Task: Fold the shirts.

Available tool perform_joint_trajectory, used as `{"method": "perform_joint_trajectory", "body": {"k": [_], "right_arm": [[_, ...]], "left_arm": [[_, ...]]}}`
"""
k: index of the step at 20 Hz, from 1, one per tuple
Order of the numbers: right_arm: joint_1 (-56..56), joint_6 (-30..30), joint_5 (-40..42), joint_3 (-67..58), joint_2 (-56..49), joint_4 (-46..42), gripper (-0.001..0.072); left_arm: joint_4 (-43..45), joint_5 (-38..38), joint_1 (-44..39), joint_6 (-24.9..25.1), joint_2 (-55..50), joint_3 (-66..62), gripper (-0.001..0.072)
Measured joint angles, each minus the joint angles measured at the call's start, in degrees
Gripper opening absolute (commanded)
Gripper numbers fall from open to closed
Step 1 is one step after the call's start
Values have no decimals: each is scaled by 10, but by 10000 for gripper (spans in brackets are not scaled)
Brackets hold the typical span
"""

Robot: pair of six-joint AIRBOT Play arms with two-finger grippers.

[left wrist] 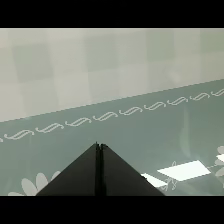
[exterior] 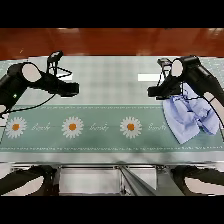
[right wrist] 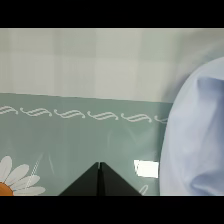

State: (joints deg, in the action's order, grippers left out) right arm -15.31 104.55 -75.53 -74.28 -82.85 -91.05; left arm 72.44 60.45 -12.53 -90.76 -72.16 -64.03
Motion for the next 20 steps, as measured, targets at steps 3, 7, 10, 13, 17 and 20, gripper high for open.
{"method": "perform_joint_trajectory", "body": {"k": [3,7,10,13,17,20], "right_arm": [[0,0,0,0,0,0,25],[0,0,0,0,0,0,25],[0,0,0,0,0,0,25],[0,0,0,0,0,0,25],[0,0,8,0,0,0,25],[0,0,41,0,0,0,25]], "left_arm": [[0,0,0,0,0,0,30],[0,0,0,0,0,0,30],[0,0,0,0,0,0,30],[0,0,0,0,0,0,30],[0,-5,0,0,0,0,30],[0,-19,7,0,0,-1,30]]}}
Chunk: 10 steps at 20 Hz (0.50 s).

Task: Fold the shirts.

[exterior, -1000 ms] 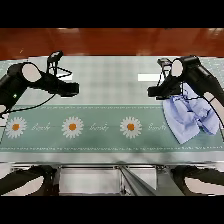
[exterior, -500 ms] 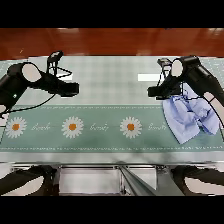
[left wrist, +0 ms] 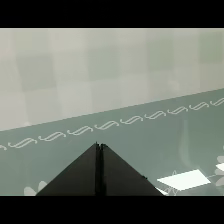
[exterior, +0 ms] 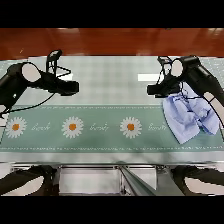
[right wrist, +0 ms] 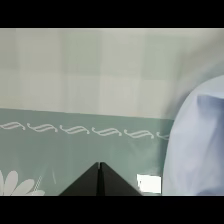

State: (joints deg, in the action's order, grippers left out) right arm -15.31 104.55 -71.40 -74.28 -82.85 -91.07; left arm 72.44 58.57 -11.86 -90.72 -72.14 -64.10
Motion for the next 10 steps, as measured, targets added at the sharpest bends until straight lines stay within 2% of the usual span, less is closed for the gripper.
{"method": "perform_joint_trajectory", "body": {"k": [4,6,7,9,10], "right_arm": [[0,-3,31,0,17,-49,28],[0,-5,40,0,48,-108,104],[0,-6,42,0,70,-144,119],[2,-6,41,0,120,-197,236],[5,-7,39,4,150,-216,368]], "left_arm": [[4,30,35,20,1,-20,60],[14,65,66,32,11,-36,60],[18,79,81,38,23,-40,60],[23,97,108,49,59,-45,60],[24,102,119,52,87,-44,60]]}}
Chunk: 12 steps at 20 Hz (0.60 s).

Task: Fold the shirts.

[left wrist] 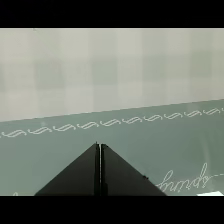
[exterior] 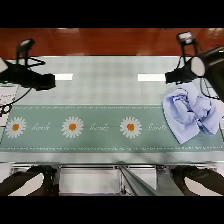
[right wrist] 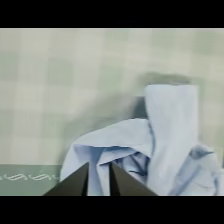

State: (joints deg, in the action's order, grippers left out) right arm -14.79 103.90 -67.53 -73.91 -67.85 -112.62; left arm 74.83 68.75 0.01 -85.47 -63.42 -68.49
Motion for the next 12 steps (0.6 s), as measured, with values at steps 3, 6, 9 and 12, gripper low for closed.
{"method": "perform_joint_trajectory", "body": {"k": [3,6,9,12], "right_arm": [[24,18,-9,35,85,-31,418],[74,40,-14,111,145,-47,418],[181,61,10,193,166,-54,418],[323,33,49,232,147,8,418]], "left_arm": [[2,-10,15,6,95,27,245],[2,-16,21,8,189,102,502],[4,-20,23,3,242,202,502],[0,-27,24,-24,259,285,502]]}}
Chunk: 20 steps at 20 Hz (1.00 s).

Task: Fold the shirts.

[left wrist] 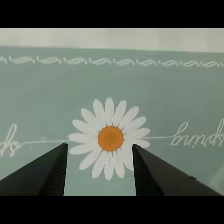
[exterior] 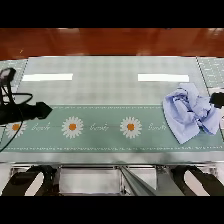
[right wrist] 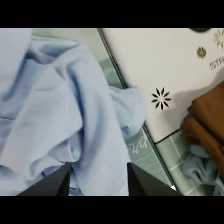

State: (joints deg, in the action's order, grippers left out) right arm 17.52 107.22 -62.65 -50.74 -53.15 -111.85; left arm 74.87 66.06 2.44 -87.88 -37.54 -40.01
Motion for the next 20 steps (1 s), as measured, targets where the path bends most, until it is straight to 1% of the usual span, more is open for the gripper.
{"method": "perform_joint_trajectory", "body": {"k": [3,5,10,14,15,16,17,18,20], "right_arm": [[127,-77,21,15,-53,115,417],[173,-124,26,19,-97,180,417],[213,-205,64,21,-186,288,417],[202,-262,102,13,-223,378,415],[191,-270,111,12,-228,394,386],[177,-278,122,11,-234,404,277],[164,-282,131,10,-238,411,116],[150,-285,140,9,-241,419,25],[125,-292,149,5,-245,427,25]], "left_arm": [[-6,-16,0,-18,7,56,502],[-14,-23,0,-24,9,74,502],[-40,-29,0,-30,10,89,502],[-51,-32,0,-30,10,92,502],[-53,-35,0,-31,10,93,502],[-56,-39,0,-32,10,93,502],[-57,-42,0,-32,10,93,502],[-59,-44,0,-32,10,93,502],[-62,-48,0,-32,10,93,502]]}}
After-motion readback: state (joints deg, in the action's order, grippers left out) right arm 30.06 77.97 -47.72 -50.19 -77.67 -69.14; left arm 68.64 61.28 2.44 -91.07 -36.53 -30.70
